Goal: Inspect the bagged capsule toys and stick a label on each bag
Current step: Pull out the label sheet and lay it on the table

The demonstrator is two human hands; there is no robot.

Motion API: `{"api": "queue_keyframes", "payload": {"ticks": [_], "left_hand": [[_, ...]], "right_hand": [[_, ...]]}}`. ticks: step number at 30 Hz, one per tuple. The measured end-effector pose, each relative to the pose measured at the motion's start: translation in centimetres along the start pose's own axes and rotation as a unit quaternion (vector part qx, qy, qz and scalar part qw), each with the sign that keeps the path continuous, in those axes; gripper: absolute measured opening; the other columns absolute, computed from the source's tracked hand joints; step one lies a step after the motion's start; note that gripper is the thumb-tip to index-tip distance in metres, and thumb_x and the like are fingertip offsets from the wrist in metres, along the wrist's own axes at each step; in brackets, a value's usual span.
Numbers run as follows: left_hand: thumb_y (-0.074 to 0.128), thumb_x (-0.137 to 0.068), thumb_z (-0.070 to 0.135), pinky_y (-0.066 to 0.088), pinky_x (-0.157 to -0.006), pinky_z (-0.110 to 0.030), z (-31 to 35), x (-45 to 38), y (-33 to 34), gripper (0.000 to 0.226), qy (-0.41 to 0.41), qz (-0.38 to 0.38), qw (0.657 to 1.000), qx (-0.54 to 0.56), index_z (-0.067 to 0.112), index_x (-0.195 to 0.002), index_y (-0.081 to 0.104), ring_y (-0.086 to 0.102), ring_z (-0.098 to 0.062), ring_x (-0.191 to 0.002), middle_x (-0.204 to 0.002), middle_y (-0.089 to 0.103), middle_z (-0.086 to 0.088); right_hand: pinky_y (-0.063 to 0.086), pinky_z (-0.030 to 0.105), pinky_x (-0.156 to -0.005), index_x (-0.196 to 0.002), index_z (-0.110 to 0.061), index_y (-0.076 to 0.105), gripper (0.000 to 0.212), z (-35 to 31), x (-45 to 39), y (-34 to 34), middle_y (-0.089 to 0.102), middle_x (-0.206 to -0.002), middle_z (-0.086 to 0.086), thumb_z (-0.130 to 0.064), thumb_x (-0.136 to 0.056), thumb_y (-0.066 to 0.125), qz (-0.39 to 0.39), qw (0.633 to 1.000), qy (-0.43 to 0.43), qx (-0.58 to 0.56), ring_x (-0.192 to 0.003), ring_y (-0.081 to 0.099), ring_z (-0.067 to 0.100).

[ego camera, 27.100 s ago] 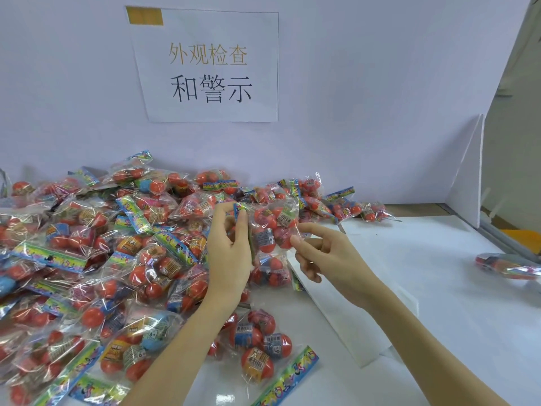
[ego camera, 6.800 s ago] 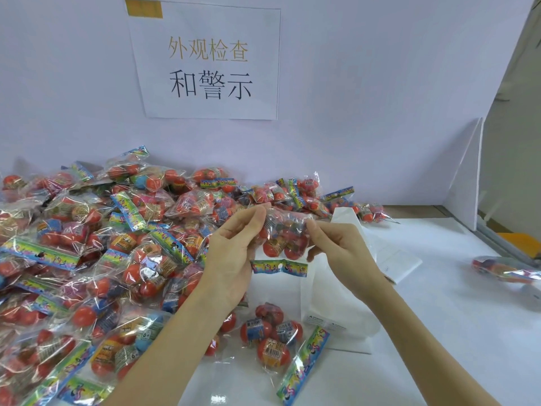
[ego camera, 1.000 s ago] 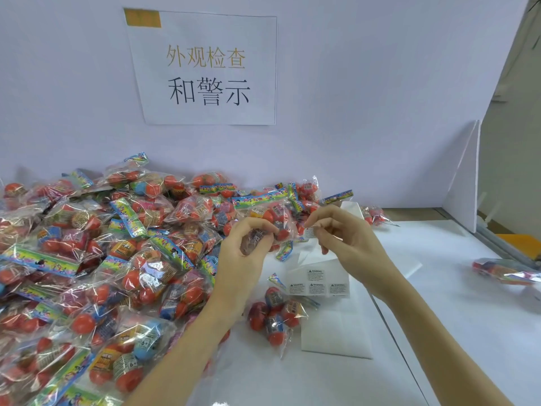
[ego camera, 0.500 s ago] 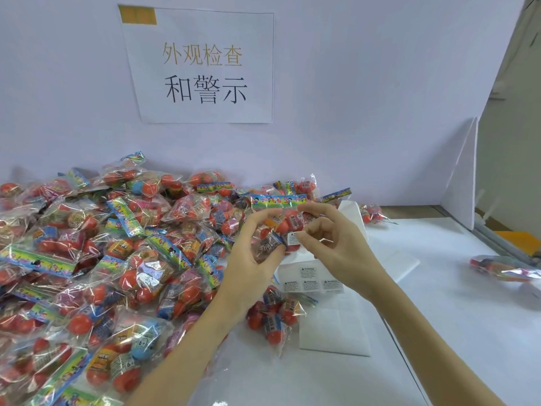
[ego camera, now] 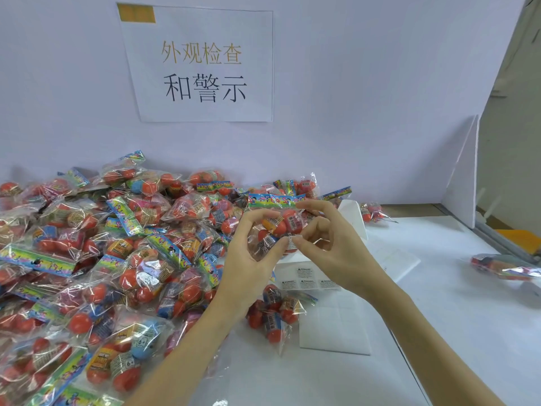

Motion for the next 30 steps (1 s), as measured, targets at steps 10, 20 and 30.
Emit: {"api": "queue_keyframes", "payload": {"ticks": [10,20,30], "left_hand": [[0.078,-0.091,0.010,0.049,-0.103,-0.027,-0.6,0.1,-0.3,0.046,-0.031,0.017,0.998,0.056,0.021,-0.131,0.056,0.059,-0.011,-0.122,-0.125,0.062,0.009],[0.078,-0.091,0.015,0.056,-0.091,-0.028,-0.3,0.1,0.0,0.051,-0.048,0.017,0.995,0.090,0.022,-0.134,0.051,0.067,-0.012,-0.107,-0.115,0.067,0.006],[0.069,-0.099,0.033,0.050,-0.108,-0.050,0.3,0.4,0.4,0.074,-0.075,0.004,0.987,0.144,0.063,-0.151,0.025,0.064,-0.024,-0.126,-0.130,0.068,0.001]], "right_hand": [[0.053,0.023,-0.069,-0.140,-0.036,0.043,0.065,1.3,0.0,-1.1,0.059,-0.083,-0.004,-0.039,-0.087,0.081,0.046,0.995,0.086,0.038,-0.069,0.059,0.007],[0.055,0.022,-0.074,-0.099,-0.011,0.063,0.017,2.2,1.1,1.3,0.062,-0.088,0.008,-0.017,-0.089,0.076,-0.077,0.926,0.226,-0.294,-0.081,0.065,0.018],[0.056,0.023,-0.072,-0.111,-0.004,0.076,0.024,2.6,0.7,0.3,0.070,-0.089,0.010,-0.023,-0.097,0.071,-0.046,0.967,0.187,-0.166,-0.077,0.067,0.017]]}}
Point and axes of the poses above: each hand's wrist, its own x-axis away from the middle knuckle, its own y-axis out of the palm, z = x × y, the point moved 8 cm from there along -x, towards the middle knuckle
